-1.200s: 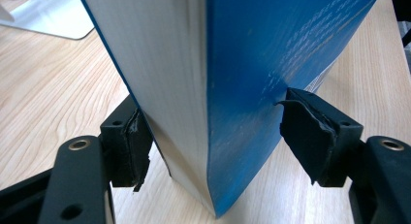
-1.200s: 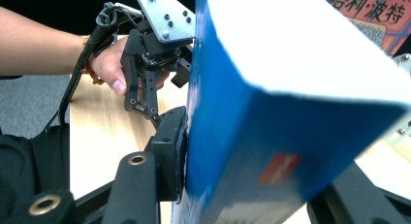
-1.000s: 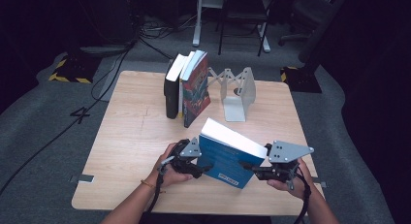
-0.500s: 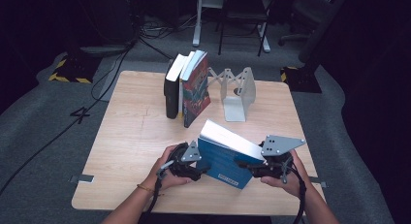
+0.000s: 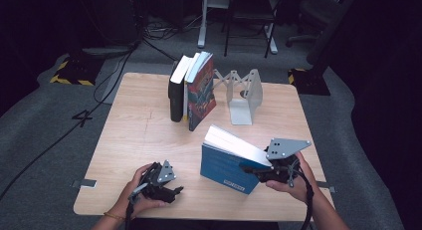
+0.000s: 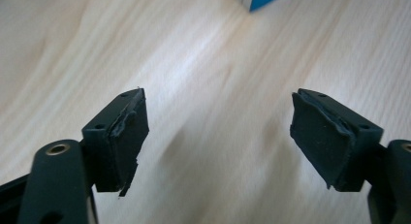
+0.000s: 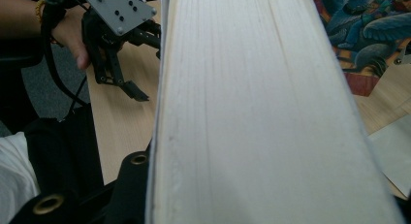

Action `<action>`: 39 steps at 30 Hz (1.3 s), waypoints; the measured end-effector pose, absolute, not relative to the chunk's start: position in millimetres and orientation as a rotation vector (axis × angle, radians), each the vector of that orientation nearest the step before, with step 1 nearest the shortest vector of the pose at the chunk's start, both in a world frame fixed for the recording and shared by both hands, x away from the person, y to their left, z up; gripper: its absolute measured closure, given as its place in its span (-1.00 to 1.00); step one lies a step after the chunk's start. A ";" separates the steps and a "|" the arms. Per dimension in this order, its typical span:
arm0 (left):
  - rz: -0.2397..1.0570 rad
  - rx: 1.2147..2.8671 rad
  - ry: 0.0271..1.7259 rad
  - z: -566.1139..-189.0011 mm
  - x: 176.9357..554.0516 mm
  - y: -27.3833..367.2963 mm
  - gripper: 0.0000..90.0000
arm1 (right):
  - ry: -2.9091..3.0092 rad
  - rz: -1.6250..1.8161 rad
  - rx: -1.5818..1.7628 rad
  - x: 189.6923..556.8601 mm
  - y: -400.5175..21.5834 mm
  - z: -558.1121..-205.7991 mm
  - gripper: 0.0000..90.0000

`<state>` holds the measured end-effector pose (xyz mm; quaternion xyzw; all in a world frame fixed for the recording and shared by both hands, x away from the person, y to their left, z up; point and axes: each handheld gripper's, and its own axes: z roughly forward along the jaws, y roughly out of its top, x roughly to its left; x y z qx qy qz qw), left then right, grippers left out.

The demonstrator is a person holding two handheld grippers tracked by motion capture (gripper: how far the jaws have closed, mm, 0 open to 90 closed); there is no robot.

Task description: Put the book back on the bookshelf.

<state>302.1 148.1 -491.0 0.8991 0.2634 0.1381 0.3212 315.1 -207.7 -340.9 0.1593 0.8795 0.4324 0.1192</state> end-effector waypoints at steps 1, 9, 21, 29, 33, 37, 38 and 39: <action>0.363 2.362 0.692 -491.0 302.1 148.1 -0.53 | 2.571 1.264 0.466 315.1 -207.7 -340.9 0.27; 0.374 2.311 0.774 -499.5 304.4 160.6 -0.56 | 2.572 1.272 0.463 313.6 -207.1 -341.1 0.32; 0.324 2.248 0.846 -505.0 319.0 166.7 -0.65 | 2.575 1.267 0.456 311.5 -206.1 -340.9 0.34; 0.322 2.248 0.847 -505.0 319.2 166.7 -0.65 | 2.575 1.270 0.468 312.5 -206.6 -340.7 0.35; 0.320 2.248 0.847 -505.0 319.3 166.7 -0.65 | 2.573 1.266 0.475 312.0 -205.3 -339.9 0.35; 0.320 2.247 0.847 -505.0 319.3 166.7 -0.65 | 2.575 1.266 0.477 312.4 -203.4 -338.6 0.36; 0.320 2.247 0.847 -505.0 319.3 166.7 -0.65 | 2.575 1.266 0.477 312.4 -203.4 -338.6 0.36; 0.320 2.247 0.847 -505.0 319.4 166.7 -0.65 | 2.575 1.267 0.483 313.1 -203.0 -338.0 0.36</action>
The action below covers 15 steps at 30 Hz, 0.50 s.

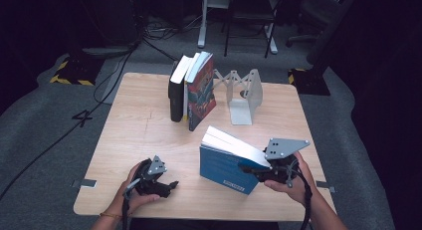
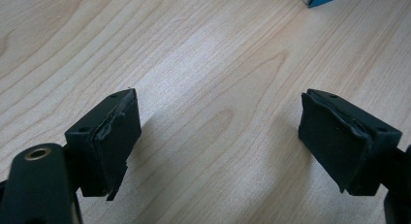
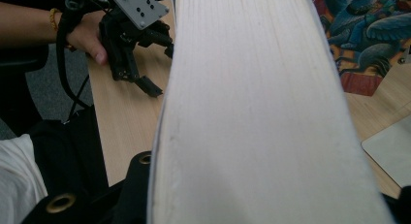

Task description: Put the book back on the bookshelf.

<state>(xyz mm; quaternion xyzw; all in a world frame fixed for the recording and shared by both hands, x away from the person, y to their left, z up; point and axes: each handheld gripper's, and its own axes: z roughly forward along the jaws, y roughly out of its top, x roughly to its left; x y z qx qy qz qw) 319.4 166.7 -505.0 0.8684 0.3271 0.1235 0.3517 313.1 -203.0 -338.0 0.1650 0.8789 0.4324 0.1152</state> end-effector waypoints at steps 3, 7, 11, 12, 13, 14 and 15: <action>0.319 2.247 0.846 -505.0 319.4 166.7 -0.65 | 2.575 1.268 0.492 316.2 -201.7 -336.0 0.36; 0.319 2.248 0.846 -505.0 319.4 166.7 -0.65 | 2.571 1.249 0.500 319.7 -198.5 -332.0 0.36; 0.319 2.247 0.846 -505.0 319.4 166.7 -0.65 | 2.572 1.232 0.500 320.8 -196.7 -328.6 0.36; 0.321 2.248 0.846 -505.0 319.4 166.7 -0.65 | 2.574 1.224 0.500 321.0 -196.2 -326.3 0.36; 0.319 2.249 0.845 -505.0 319.4 166.8 -0.65 | 2.571 1.225 0.502 321.1 -196.2 -325.3 0.36; 0.319 2.248 0.845 -505.0 319.4 166.7 -0.65 | 2.572 1.221 0.501 321.4 -196.4 -324.2 0.36; 0.319 2.248 0.846 -505.0 319.4 166.7 -0.65 | 2.569 1.219 0.505 321.8 -196.6 -323.2 0.36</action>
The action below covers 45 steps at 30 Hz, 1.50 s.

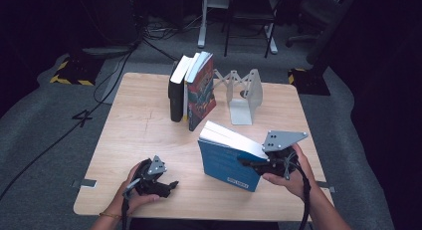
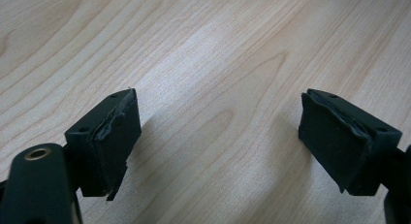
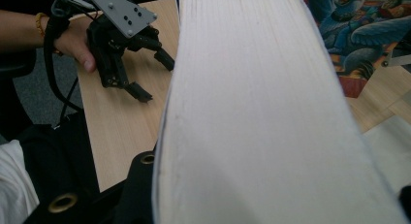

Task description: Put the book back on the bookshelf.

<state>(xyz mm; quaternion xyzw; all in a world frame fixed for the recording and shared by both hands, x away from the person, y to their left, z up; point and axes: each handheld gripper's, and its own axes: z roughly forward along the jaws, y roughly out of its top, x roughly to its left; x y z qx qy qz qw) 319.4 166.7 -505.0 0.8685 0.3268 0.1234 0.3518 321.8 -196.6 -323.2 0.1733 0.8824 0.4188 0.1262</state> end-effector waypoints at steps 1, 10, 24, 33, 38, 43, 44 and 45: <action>0.319 2.248 0.846 -505.0 319.4 166.7 -0.65 | 2.569 1.219 0.505 321.8 -196.6 -323.2 0.36; 0.318 2.247 0.845 -505.1 319.5 166.7 -0.66 | 2.541 1.201 0.551 327.5 -205.7 -316.5 0.36; 0.315 2.250 0.842 -505.0 320.0 166.7 -0.67 | 2.449 1.110 0.671 344.5 -228.7 -305.8 0.36; 0.316 2.251 0.839 -505.0 320.3 166.7 -0.67 | 2.387 1.081 0.775 364.6 -243.2 -304.0 0.36; 0.313 2.251 0.838 -505.0 320.5 166.6 -0.67 | 2.335 1.085 0.828 377.3 -249.6 -303.4 0.36; 0.311 2.248 0.840 -505.1 320.5 166.4 -0.67 | 2.301 1.069 0.857 387.6 -249.4 -300.8 0.36; 0.311 2.248 0.840 -505.1 320.5 166.4 -0.67 | 2.301 1.069 0.857 387.6 -249.4 -300.8 0.36; 0.311 2.249 0.839 -505.1 320.5 166.4 -0.67 | 2.294 1.067 0.861 389.6 -249.0 -299.8 0.36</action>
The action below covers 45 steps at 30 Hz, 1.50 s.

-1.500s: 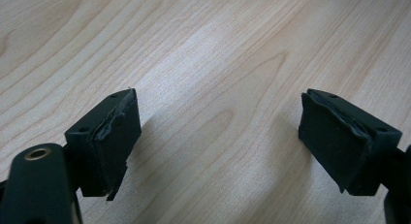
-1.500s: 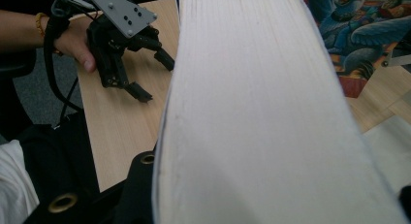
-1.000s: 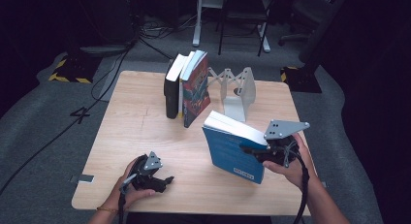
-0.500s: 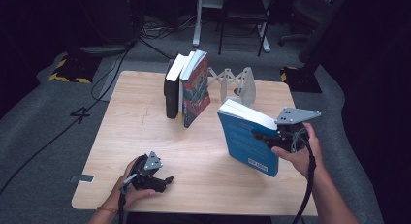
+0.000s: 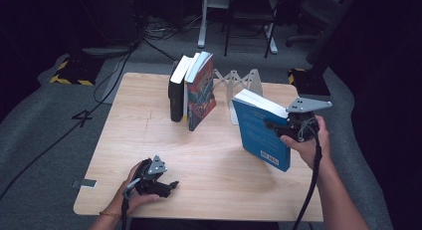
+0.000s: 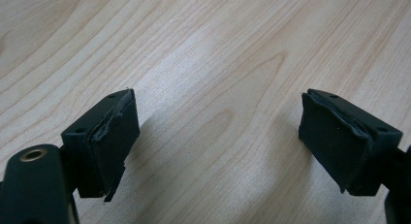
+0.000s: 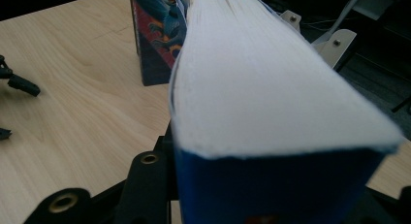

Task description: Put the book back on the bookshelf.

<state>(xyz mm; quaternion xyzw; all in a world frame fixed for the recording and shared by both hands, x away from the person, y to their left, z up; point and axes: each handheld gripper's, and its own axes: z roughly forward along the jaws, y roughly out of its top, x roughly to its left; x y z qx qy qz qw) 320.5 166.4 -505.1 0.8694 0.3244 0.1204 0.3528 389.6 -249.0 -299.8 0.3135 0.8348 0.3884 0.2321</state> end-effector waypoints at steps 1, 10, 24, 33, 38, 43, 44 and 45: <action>0.313 2.250 0.837 -505.1 320.6 166.5 -0.67 | 2.282 1.072 0.870 394.5 -248.3 -297.9 0.36; 0.313 2.251 0.836 -505.0 320.6 166.6 -0.67 | 2.235 1.075 0.902 409.8 -243.1 -295.1 0.36; 0.312 2.252 0.837 -504.8 320.6 166.6 -0.67 | 2.177 1.087 0.977 440.4 -234.4 -295.2 0.36; 0.311 2.251 0.837 -504.9 320.6 166.5 -0.67 | 2.144 1.086 1.023 463.1 -229.1 -296.1 0.36; 0.312 2.252 0.836 -504.8 320.6 166.6 -0.67 | 2.130 1.085 1.033 473.6 -223.5 -294.3 0.36; 0.311 2.252 0.838 -504.8 319.9 166.6 -0.67 | 2.119 1.076 1.037 484.0 -218.1 -292.0 0.36; 0.310 2.252 0.838 -504.9 319.8 166.6 -0.67 | 2.116 1.076 1.044 486.7 -216.7 -292.2 0.36; 0.310 2.252 0.838 -504.9 319.8 166.6 -0.67 | 2.112 1.076 1.046 488.8 -215.8 -292.4 0.36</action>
